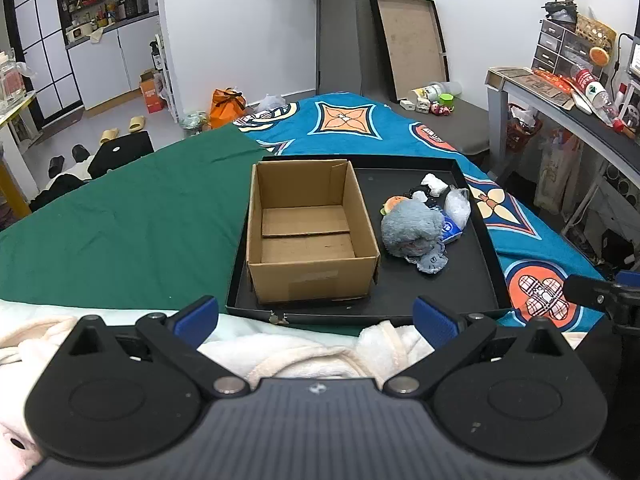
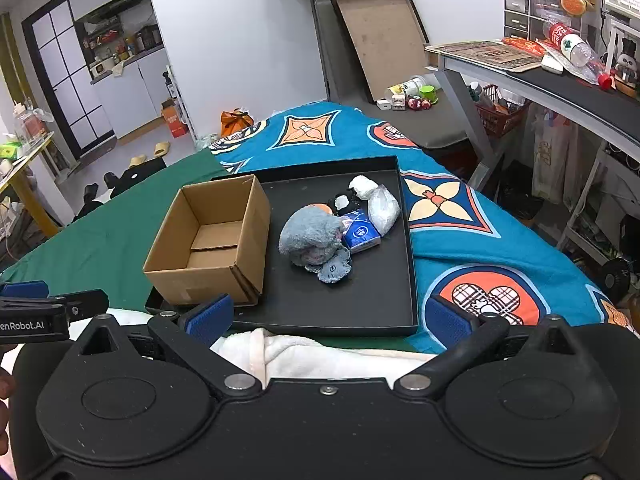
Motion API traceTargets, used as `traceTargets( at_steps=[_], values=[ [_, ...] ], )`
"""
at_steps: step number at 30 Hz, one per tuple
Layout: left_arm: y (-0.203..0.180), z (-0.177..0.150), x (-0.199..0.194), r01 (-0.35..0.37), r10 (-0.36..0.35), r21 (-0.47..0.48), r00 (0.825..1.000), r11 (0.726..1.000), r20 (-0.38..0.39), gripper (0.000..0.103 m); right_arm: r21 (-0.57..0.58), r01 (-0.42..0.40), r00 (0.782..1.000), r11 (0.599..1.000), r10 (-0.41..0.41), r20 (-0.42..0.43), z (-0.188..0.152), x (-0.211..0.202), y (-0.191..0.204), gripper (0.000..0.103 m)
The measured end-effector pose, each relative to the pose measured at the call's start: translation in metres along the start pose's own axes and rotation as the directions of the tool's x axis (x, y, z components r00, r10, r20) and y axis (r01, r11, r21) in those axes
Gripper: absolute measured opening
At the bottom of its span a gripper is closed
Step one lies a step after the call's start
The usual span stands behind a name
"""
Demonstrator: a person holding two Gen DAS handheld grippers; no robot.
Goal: Organize soft objects
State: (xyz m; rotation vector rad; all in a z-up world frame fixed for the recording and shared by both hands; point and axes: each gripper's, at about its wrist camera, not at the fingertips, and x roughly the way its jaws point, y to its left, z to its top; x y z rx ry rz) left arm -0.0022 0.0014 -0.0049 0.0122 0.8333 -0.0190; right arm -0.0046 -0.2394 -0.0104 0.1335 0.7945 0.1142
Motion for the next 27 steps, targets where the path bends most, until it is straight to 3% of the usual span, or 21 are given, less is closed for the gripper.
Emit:
traceTargets(
  at_steps=[27],
  values=[
    [0.0036, 0.0027, -0.0095, -0.002, 0.002, 0.001, 1.0, 1.0, 0.006, 0.103, -0.047, 0.03, 1.0, 0.998, -0.03, -0.002, 0.0038, -0.0049, 0.0101, 0.103]
  ],
)
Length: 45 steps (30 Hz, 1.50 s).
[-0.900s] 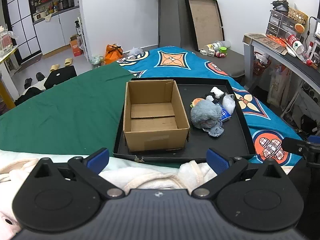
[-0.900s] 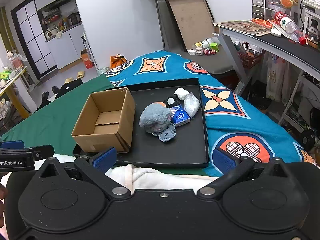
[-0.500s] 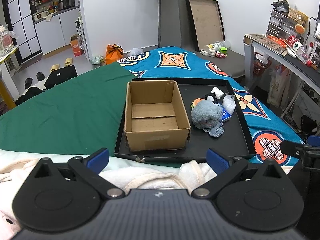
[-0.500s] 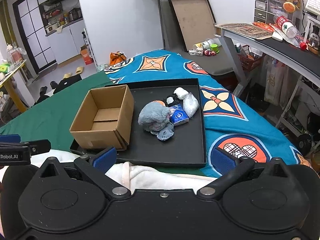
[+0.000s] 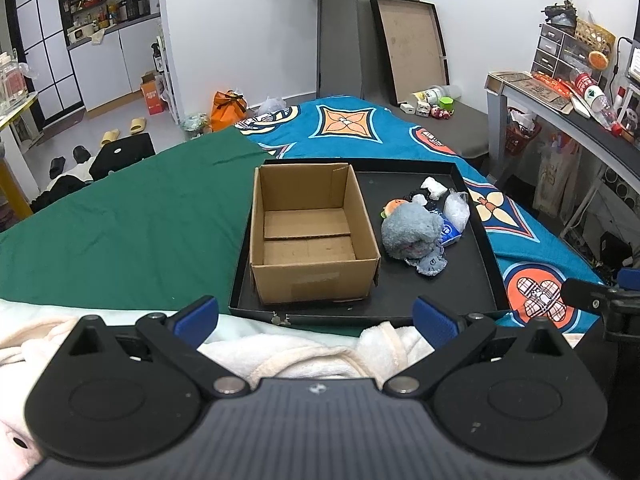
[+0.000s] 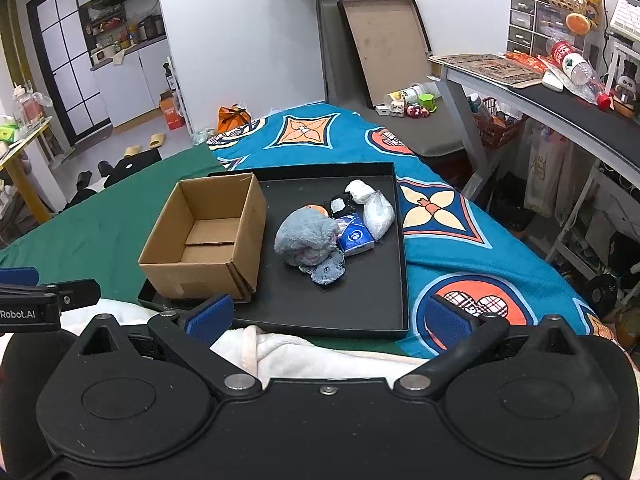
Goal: Organize soft objects
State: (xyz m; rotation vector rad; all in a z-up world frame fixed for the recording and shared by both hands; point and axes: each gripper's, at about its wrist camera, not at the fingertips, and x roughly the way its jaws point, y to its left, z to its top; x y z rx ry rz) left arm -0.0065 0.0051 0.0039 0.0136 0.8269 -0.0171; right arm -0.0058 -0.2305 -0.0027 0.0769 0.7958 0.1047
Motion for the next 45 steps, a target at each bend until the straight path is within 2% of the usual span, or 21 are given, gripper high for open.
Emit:
traceTargets(
  at_steps=[7, 28, 45],
  values=[
    [0.001, -0.001, 0.0, 0.007, -0.007, -0.008, 1.0, 1.0, -0.007, 0.103, -0.006, -0.015, 1.0, 1.0, 0.015, -0.005, 0.001, -0.002, 0.004, 0.103],
    [0.005, 0.0, 0.002, -0.011, 0.011, 0.003, 1.0, 1.0, -0.012, 0.103, -0.002, 0.008, 1.0, 1.0, -0.008, -0.005, 0.003, 0.0, 0.003, 0.103],
    [0.005, 0.012, 0.018, -0.011, 0.012, 0.021, 0.999, 1.0, -0.044, 0.103, -0.001, 0.014, 0.999, 1.0, -0.014, -0.032, 0.009, 0.019, 0.002, 0.103]
  ],
)
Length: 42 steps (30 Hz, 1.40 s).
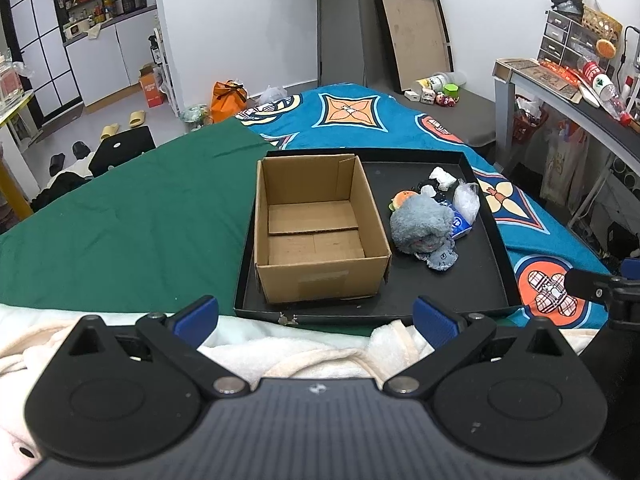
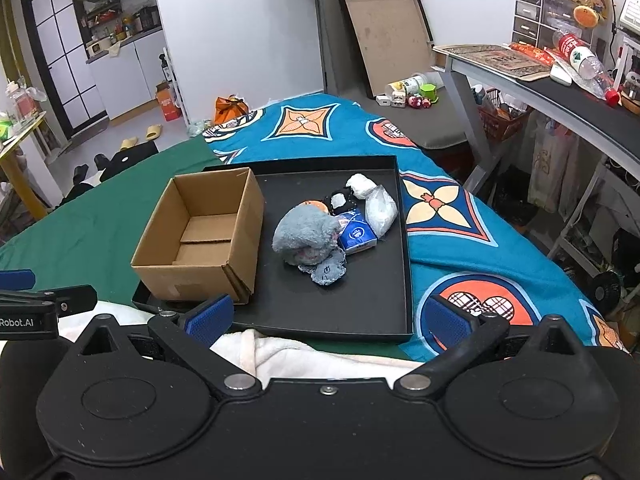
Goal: Organize soft objects
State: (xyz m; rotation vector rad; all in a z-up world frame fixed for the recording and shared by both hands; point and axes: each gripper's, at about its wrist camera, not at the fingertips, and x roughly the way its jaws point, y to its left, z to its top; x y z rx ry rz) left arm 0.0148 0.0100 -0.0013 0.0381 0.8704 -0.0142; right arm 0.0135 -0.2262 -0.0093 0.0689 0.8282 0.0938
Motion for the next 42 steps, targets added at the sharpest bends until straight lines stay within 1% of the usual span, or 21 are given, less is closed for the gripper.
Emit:
traceTargets(
  at_steps=[9, 14, 17, 23, 29, 33, 42],
  values=[
    [0.006, 0.008, 0.019, -0.009, 0.009, -0.009, 1.0, 1.0, -0.016, 0.103, 0.003, -0.007, 0.999, 1.0, 0.007, -0.035, 0.003, 0.021, -0.001, 0.103],
    [0.01, 0.013, 0.036, -0.02, 0.019, -0.028, 0.999, 0.999, -0.039, 0.103, 0.023, -0.011, 0.998, 1.0, 0.013, -0.062, 0.007, 0.036, -0.007, 0.103],
    [0.011, 0.015, 0.044, -0.025, 0.023, -0.03, 0.999, 0.999, -0.049, 0.103, 0.019, -0.012, 0.998, 1.0, 0.013, -0.064, 0.008, 0.044, -0.008, 0.103],
    [0.015, 0.017, 0.062, -0.035, 0.032, -0.045, 0.997, 0.998, -0.066, 0.103, 0.026, -0.038, 0.996, 0.999, 0.04, -0.074, 0.011, 0.061, -0.015, 0.103],
    [0.016, 0.021, 0.075, -0.057, 0.054, -0.044, 0.996, 0.997, -0.077, 0.102, 0.035, -0.053, 0.995, 0.998, 0.055, -0.079, 0.013, 0.075, -0.02, 0.103],
    [0.017, 0.024, 0.085, -0.068, 0.064, -0.046, 0.994, 0.997, -0.084, 0.102, 0.029, -0.042, 0.996, 0.999, 0.044, -0.077, 0.015, 0.085, -0.022, 0.103],
    [0.025, 0.03, 0.108, -0.095, 0.089, -0.057, 0.991, 0.994, -0.101, 0.1, 0.062, -0.065, 0.993, 0.996, 0.07, -0.092, 0.023, 0.116, -0.031, 0.103]
  ],
)
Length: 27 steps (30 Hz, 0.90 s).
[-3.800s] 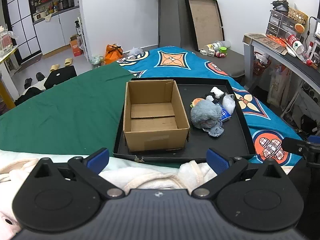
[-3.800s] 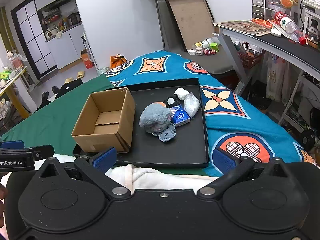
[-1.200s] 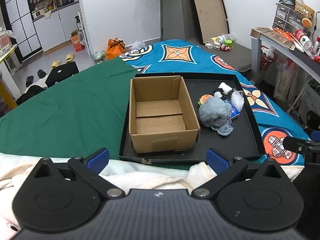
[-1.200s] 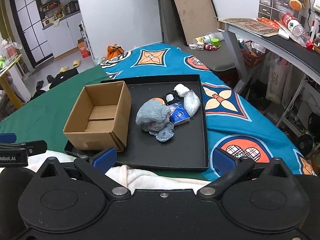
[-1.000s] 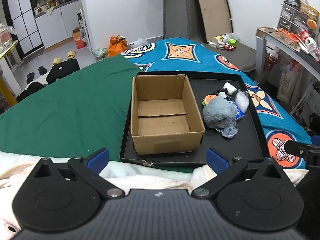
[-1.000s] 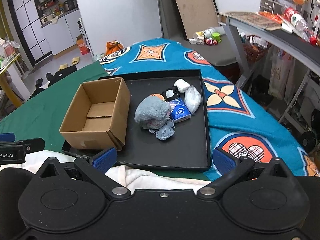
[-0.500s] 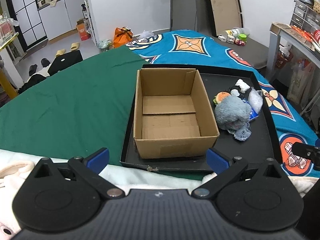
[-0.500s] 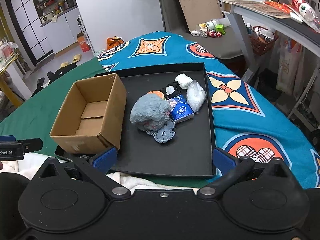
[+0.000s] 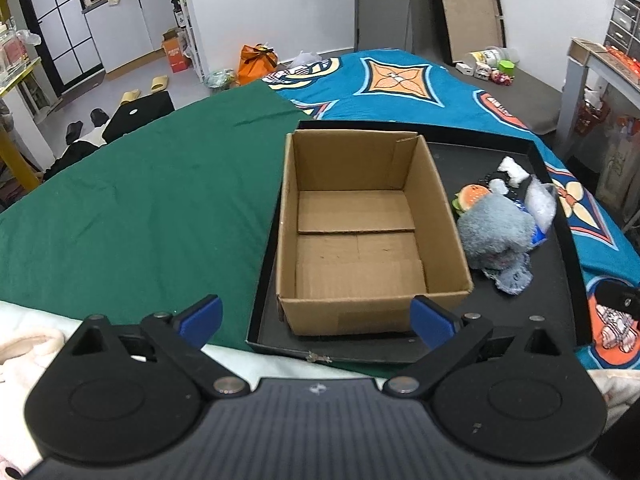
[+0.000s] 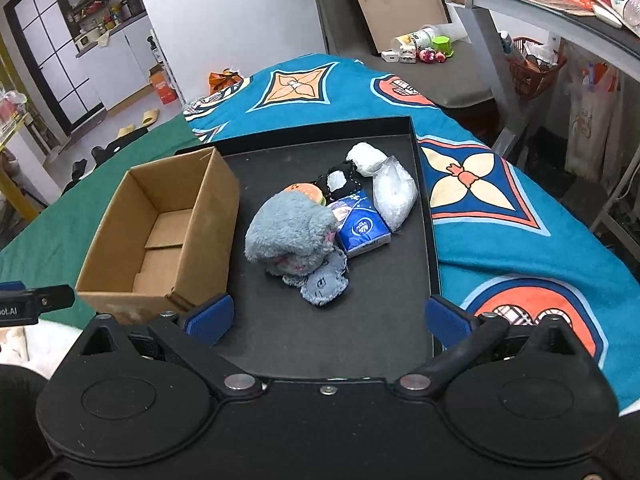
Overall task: Organize soft objects
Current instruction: 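Reach the right gripper down and grasp the grey-blue plush toy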
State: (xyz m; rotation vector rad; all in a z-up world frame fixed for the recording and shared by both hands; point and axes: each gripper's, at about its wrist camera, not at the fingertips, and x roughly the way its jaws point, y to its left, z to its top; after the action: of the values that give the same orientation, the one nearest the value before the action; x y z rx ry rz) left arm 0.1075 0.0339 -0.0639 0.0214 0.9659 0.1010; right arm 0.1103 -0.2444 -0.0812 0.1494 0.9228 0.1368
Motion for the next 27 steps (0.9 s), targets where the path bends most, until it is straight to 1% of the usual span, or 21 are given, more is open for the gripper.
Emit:
traceTargets(
  at_steps=[6, 11, 13, 14, 16, 20, 23, 27],
  values=[
    [0.006, 0.006, 0.014, -0.023, 0.023, -0.018, 1.0, 1.0, -0.006, 0.099, 0.008, -0.025, 1.0, 1.0, 0.026, -0.011, 0.011, 0.018, 0.001, 0.103],
    [0.007, 0.01, 0.027, -0.05, 0.049, -0.028, 0.999, 0.998, -0.014, 0.094, 0.007, -0.046, 0.999, 0.999, 0.046, -0.026, 0.022, 0.034, 0.005, 0.103],
    [0.008, 0.012, 0.032, -0.057, 0.057, -0.034, 0.998, 0.998, -0.018, 0.086, -0.004, -0.058, 0.998, 0.998, 0.058, -0.031, 0.028, 0.039, 0.009, 0.103],
    [0.008, 0.012, 0.035, -0.059, 0.059, -0.036, 0.998, 0.998, -0.023, 0.084, -0.012, -0.064, 0.997, 0.998, 0.064, -0.032, 0.031, 0.042, 0.011, 0.103],
    [0.009, 0.013, 0.04, -0.064, 0.062, -0.045, 0.998, 0.997, -0.033, 0.077, -0.022, -0.068, 0.997, 0.997, 0.068, -0.036, 0.037, 0.049, 0.015, 0.103],
    [0.014, 0.013, 0.051, -0.085, 0.081, -0.073, 0.995, 0.994, -0.053, 0.072, -0.024, -0.072, 0.996, 0.997, 0.071, -0.056, 0.046, 0.064, 0.02, 0.103],
    [0.016, 0.013, 0.057, -0.092, 0.087, -0.079, 0.994, 0.993, -0.063, 0.068, -0.018, -0.07, 0.996, 0.997, 0.069, -0.051, 0.051, 0.076, 0.022, 0.103],
    [0.019, 0.012, 0.067, -0.098, 0.09, -0.093, 0.992, 0.991, -0.084, 0.064, -0.008, -0.07, 0.996, 0.998, 0.069, -0.054, 0.049, 0.094, 0.022, 0.103]
  ],
)
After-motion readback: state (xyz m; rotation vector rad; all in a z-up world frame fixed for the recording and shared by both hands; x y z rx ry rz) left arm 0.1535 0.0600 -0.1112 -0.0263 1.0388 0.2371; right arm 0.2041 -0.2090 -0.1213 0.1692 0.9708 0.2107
